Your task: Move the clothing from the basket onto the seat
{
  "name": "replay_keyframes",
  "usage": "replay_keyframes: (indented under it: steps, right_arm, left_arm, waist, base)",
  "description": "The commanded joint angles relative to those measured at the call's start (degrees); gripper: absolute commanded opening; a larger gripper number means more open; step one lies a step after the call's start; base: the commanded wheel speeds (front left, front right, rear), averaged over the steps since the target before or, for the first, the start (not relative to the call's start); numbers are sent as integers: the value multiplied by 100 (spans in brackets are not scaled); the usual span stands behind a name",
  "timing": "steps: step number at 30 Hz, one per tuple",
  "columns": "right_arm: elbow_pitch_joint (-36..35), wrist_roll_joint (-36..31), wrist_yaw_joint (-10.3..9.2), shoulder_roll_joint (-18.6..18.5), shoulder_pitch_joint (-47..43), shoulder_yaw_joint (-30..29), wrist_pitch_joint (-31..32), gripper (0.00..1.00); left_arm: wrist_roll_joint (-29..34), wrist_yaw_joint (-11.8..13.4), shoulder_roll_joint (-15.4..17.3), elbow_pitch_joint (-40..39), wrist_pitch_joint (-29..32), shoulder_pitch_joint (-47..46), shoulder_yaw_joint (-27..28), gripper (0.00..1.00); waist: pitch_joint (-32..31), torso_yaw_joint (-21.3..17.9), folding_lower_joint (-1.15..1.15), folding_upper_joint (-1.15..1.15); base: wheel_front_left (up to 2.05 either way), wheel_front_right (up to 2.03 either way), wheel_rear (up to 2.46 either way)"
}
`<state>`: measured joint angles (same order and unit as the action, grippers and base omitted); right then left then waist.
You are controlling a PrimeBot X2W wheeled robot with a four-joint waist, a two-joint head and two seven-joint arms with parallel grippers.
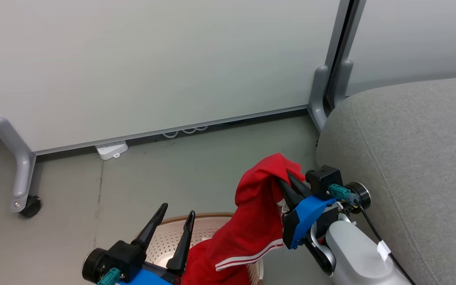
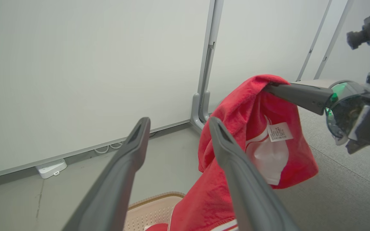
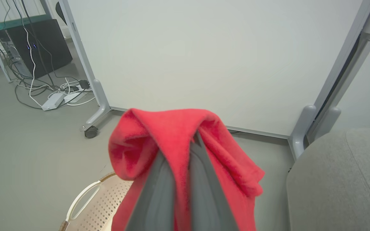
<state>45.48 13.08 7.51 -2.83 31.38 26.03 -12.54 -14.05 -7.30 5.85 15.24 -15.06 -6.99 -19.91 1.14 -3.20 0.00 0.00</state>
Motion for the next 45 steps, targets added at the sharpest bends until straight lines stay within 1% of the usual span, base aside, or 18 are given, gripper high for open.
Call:
replay_keyframes:
  steps: [1,5,6,10,23,31,38,45]
  right_arm:
    - [-29,-9,-4,-10,4,-19,1,0]
    - [-32,-1,-4,-10,37,-25,-14,0]
    - [-32,-1,-4,-10,37,-25,-14,0]
    - [-37,-9,-4,-10,66,-40,-22,0]
    - [-55,-3,-4,-6,108,-122,-58,0]
    - [-80,44,-4,-7,100,-139,-103,0]
    - [-57,29,-4,-7,50,-154,-123,0]
    - [-34,-29,-4,-4,12,-267,-154,0]
  left_arm:
    - [1,-22,29,-23,-18,21,3,100]
    - [-7,-23,39,-46,-18,-21,-17,100]
    - [-7,-23,39,-46,-18,-21,-17,100]
    - [-11,-23,53,-64,-18,-66,-37,100]
    - [-15,-23,102,-101,-17,-183,-91,100]
    - [1,-23,155,-124,-18,-236,-118,100]
    - [-14,-23,156,-106,-18,-236,-141,100]
    - [-37,-24,160,-72,-18,-312,-244,100]
  waist:
    - [29,-88,0,0]
    - [66,-300,0,0]
    - [66,-300,0,0]
    - [97,-584,0,0]
    - [252,-1752,0,0]
    - [357,-2362,0,0]
    - [362,-2725,0,0]
    - [402,-2771,0,0]
  base:
    - [0,0,0]
    - [0,0,0]
    - [0,0,0]
    - [0,0,0]
    - [0,0,0]
    - [0,0,0]
    - [0,0,0]
    - [0,0,0]
